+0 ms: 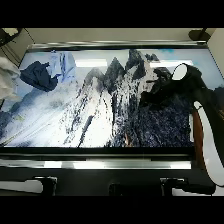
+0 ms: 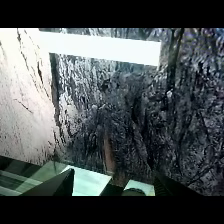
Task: Fold the shirts.
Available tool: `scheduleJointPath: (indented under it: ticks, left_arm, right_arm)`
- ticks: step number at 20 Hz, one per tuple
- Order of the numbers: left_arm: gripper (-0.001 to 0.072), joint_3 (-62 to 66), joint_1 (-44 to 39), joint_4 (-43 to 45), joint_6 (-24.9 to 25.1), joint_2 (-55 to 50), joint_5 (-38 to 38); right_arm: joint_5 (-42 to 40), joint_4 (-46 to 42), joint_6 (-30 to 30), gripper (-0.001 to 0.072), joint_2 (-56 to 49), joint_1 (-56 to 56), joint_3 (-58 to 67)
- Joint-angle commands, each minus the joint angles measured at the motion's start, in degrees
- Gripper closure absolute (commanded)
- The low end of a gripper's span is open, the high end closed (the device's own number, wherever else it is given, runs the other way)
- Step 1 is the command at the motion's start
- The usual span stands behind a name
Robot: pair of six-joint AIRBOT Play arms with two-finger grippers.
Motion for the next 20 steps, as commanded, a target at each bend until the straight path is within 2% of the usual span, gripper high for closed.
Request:
scheduleJointPath:
  ticks: [1, 4, 8, 10, 13, 15, 18, 20]
  left_arm:
    - [0.0673, 0.0, -5.9, -2.2, 6.6, 14.0, -6.1]
    - [0.0673, -0.2, -18.5, -5.8, 12.0, 22.3, -10.5]
    - [0.0672, -1.1, -40.0, -5.9, 16.5, 23.8, -20.7]
    - [0.0673, -5.4, -50.1, -5.9, 18.2, 23.6, -20.0]
    - [0.0672, -14.9, -61.9, -5.9, 23.5, 23.1, -18.2]
    - [0.0672, -21.7, -65.6, -4.4, 29.4, 22.8, -18.2]
    - [0.0672, -32.4, -64.9, 2.8, 29.9, 22.1, -17.6]
    - [0.0672, -40.4, -62.2, 4.0, 29.9, 21.1, -12.9]
  right_arm:
    - [1.5, -2.1, -5.3, 0.0146, 4.8, 0.0, 0.1]
    - [1.4, -5.9, -5.3, 0.0147, 11.1, 0.0, 0.1]
    - [1.6, -9.7, -5.3, 0.0147, 19.3, 0.0, 0.1]
    - [1.6, -11.3, -5.3, 0.0147, 22.8, 0.0, 0.1]
    - [1.8, -14.5, -5.3, 0.0155, 26.7, 0.0, 0.1]
    - [3.1, -16.2, -5.1, 0.0155, 28.0, 0.0, 0.1]
    - [6.4, -16.6, -1.3, 0.0155, 28.1, 0.0, 0.0]
    - [6.4, -15.1, 0.1, 0.0154, 27.4, 0.0, -0.1]
